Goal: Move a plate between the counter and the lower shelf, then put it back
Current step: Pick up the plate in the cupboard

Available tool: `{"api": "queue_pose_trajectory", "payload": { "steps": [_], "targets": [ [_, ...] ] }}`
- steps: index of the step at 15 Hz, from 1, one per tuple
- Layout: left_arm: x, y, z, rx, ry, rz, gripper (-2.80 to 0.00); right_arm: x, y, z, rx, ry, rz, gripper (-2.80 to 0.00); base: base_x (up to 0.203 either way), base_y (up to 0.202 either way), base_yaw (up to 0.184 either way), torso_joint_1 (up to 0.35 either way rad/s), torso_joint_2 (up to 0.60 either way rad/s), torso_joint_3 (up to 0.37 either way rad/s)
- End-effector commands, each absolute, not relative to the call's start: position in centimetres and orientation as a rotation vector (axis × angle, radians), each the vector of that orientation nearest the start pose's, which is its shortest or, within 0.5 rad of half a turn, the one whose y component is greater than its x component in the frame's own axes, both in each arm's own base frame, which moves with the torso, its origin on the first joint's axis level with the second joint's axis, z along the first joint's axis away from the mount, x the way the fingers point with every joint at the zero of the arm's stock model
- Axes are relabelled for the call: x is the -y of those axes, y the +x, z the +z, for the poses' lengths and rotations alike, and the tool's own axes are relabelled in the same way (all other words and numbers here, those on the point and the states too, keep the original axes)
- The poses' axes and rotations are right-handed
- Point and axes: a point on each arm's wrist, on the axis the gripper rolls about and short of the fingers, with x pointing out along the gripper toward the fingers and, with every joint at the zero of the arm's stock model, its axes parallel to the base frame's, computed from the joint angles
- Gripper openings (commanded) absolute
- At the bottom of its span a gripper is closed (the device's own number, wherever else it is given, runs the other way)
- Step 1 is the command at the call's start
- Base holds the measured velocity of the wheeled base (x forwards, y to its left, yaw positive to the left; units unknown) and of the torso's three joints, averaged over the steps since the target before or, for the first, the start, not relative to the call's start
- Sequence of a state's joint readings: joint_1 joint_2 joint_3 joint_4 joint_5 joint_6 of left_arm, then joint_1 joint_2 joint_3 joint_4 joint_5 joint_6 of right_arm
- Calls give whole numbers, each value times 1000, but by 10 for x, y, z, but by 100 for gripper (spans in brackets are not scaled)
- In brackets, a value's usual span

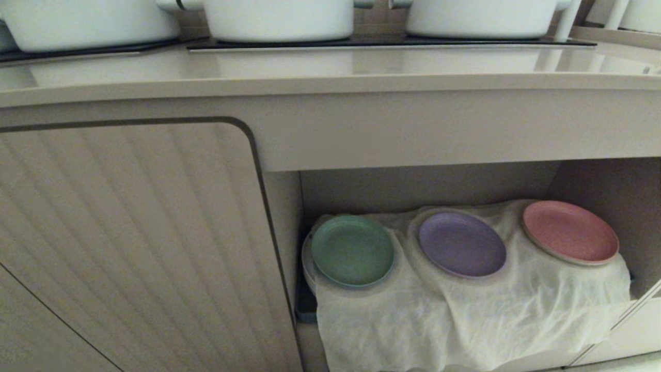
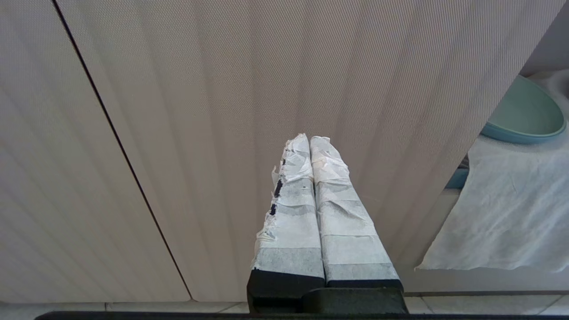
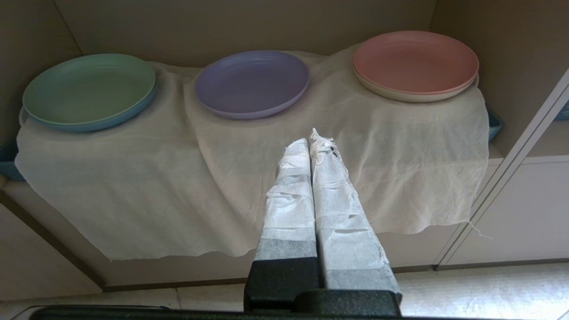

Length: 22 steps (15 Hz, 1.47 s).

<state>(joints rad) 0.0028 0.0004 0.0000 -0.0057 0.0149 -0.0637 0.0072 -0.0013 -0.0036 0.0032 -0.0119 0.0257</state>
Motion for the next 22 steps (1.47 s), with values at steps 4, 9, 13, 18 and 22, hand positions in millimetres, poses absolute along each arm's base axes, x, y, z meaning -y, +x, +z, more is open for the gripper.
{"api": "queue_pose_trajectory", "payload": {
  "steps": [4,9,13,18,22],
  "targets": [
    [0,-23,76,7,-64,18,-280,0,-23,76,0,26,-3,-280,0,0,0,0,0,0],
    [0,-23,76,7,-64,18,-280,0,-23,76,0,26,-5,-280,0,0,0,0,0,0],
    [0,-23,76,7,-64,18,-280,0,-23,76,0,26,-5,-280,0,0,0,0,0,0],
    [0,-23,76,8,-64,17,-280,0,-23,76,0,26,-5,-280,0,0,0,0,0,0],
    [0,-23,76,8,-63,18,-280,0,-23,76,0,26,-5,-280,0,0,0,0,0,0]
  ]
}}
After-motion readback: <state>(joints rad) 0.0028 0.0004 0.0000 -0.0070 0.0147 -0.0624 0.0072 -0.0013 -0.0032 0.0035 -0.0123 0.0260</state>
